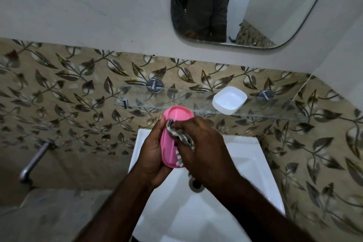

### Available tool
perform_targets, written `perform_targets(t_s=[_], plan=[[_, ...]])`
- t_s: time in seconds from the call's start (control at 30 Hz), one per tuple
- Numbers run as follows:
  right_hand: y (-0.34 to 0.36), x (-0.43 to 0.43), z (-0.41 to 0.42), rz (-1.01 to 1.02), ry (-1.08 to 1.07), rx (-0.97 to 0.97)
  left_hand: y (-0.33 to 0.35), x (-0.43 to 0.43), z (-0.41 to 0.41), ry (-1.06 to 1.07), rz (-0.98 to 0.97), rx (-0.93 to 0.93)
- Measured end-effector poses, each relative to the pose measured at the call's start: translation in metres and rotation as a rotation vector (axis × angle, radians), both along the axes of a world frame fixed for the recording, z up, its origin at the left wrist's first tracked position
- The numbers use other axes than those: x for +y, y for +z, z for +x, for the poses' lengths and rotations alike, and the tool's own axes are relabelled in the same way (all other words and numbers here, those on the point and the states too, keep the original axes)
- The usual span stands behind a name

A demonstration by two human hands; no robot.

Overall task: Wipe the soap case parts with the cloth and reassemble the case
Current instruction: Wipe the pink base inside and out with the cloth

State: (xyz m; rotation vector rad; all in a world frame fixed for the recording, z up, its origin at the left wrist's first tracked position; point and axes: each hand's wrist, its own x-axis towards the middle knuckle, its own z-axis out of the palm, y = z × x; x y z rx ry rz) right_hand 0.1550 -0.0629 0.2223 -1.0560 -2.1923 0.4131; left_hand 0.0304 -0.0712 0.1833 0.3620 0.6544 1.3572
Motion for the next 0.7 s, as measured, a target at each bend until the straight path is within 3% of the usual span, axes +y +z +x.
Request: perform_targets(t_s=[0.13, 0.37, 0.57, 0.7], plan=[[-0.010, -0.017, 0.002, -0.095, 0.164, -0.077, -0.002, 0.000, -0.006, 0.019, -0.054, 0.044], [0.008, 0.023, -0.004, -0.015, -0.174, 0.104, -0.004, -0.003, 0.009, 0.031, 0.033, 0.125], [0.000, -0.005, 0.000, -0.114, 0.020, -0.019, 0.000, -0.005, 0.000, 0.030, -0.007, 0.122], [0.010, 0.017, -0.001, -0.029, -0.118, 0.046, 0.000, -0.005, 0.004, 0.050, 0.055, 0.214]])
